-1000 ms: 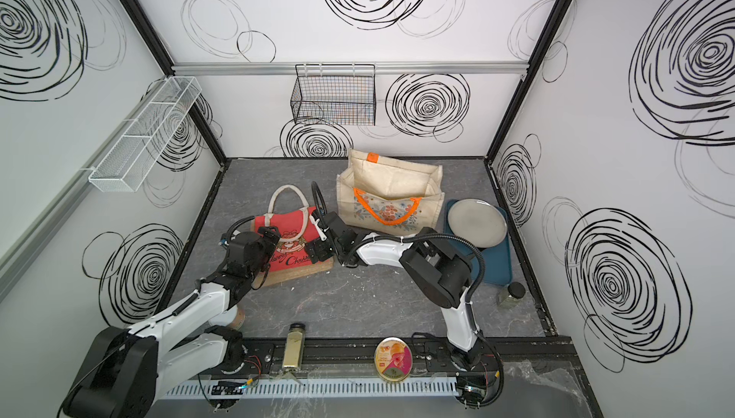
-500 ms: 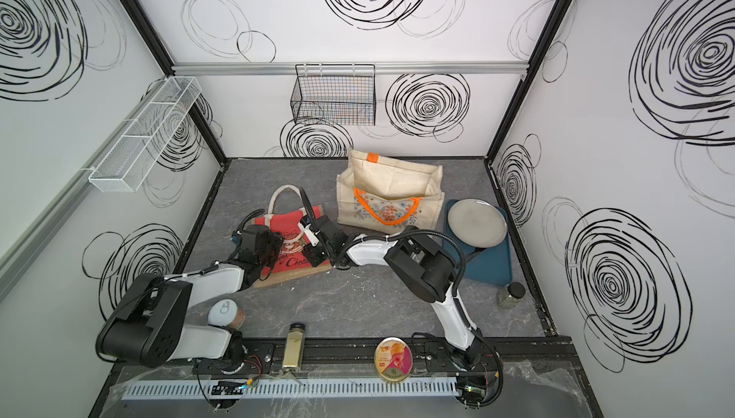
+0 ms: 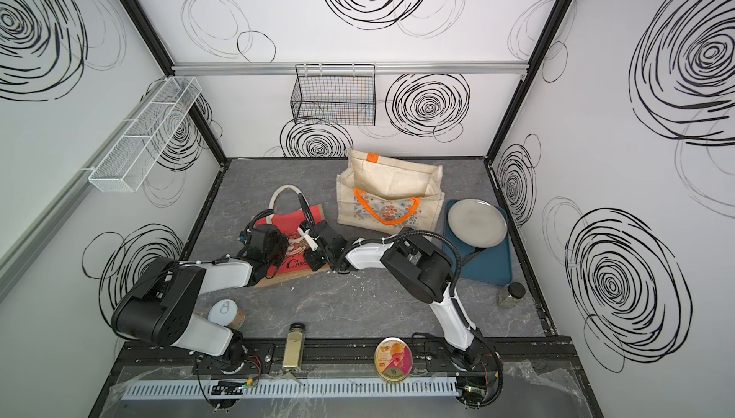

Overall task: Put away the canvas bag
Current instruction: Adjust the canvas bag at the center of the board.

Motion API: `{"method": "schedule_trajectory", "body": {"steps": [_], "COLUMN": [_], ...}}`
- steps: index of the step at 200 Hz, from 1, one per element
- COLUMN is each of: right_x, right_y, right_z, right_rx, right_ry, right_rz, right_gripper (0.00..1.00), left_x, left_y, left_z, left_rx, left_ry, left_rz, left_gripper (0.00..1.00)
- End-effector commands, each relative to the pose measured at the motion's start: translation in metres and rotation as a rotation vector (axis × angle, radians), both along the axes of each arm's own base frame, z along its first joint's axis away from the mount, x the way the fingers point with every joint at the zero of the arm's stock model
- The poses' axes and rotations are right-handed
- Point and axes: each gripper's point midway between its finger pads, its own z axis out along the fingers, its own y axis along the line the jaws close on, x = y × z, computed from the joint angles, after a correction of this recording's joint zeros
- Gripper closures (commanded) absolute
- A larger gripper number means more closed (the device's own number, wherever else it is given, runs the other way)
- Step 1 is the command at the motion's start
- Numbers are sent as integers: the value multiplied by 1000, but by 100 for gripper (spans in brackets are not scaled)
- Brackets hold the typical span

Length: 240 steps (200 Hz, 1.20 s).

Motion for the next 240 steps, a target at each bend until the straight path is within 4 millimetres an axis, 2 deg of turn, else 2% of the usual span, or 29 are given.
{"method": "schedule_trajectory", "body": {"steps": [1, 9, 20, 37, 61, 65, 72, 75, 89, 110, 119, 131, 157, 165, 176, 192, 196, 205, 213, 223, 230, 240], "right_x": [-20, -22, -23, -24, -26, -27, -27, -28, -29, -28, -27, -27, -27, -26, -26, -25, -24, -22, -20, -16, -13, -10], "right_y": [-27, -28, -27, -29, -30, -30, -30, -30, -29, -28, -28, -27, -27, -26, -27, -25, -24, -22, -20, -17, -15, -14], "right_z": [-39, -40, -39, -40, -43, -43, -44, -44, -43, -40, -39, -38, -34, -32, -30, -25, -24, -18, -10, 3, 13, 26], "right_rx": [-130, -134, -132, -140, -140, -139, -138, -137, -133, -131, -132, -133, -129, -124, -124, -120, -119, -114, -106, -88, -74, -58], "right_ry": [87, 94, 95, 94, 102, 104, 107, 109, 110, 101, 99, 97, 90, 86, 83, 78, 76, 73, 67, 47, 31, 8], "right_rz": [-7, -3, 4, 8, 11, 10, 8, 11, 17, 18, 20, 23, 20, 18, 13, 19, 19, 19, 18, 13, 9, 3], "right_gripper": [74, 73, 73, 73, 73, 73, 73, 73, 73, 73, 73, 73, 72, 72, 72, 67, 64, 51, 40, 34, 30, 26], "left_x": [21, 26, 39, 54, 70, 73, 80, 86, 105, 129, 137, 147, 164, 170, 172, 173, 172, 167, 158, 142, 128, 110], "left_y": [9, 9, 9, 11, 26, 28, 30, 30, 27, 30, 34, 40, 52, 55, 57, 58, 57, 54, 50, 46, 45, 47], "left_z": [37, 50, 79, 111, 131, 134, 133, 139, 142, 141, 135, 130, 113, 115, 110, 122, 126, 138, 149, 159, 162, 159], "left_rx": [-62, -118, -173, -153, -88, -89, -88, -95, -110, -67, -26, 11, 111, 154, 212, 291, 315, 385, 466, 560, 588, 570], "left_ry": [-125, -166, -260, -320, -342, -360, -366, -391, -414, -428, -400, -390, -342, -339, -294, -286, -282, -272, -249, -209, -186, -172], "left_rz": [45, 56, 70, 64, 93, 98, 100, 93, 60, 65, 71, 92, 104, 102, 90, 61, 50, 22, -14, -48, -64, -82], "left_gripper": [100, 100, 100, 100, 100, 96, 94, 94, 93, 85, 78, 62, 46, 40, 37, 33, 31, 27, 24, 18, 13, 12]}}
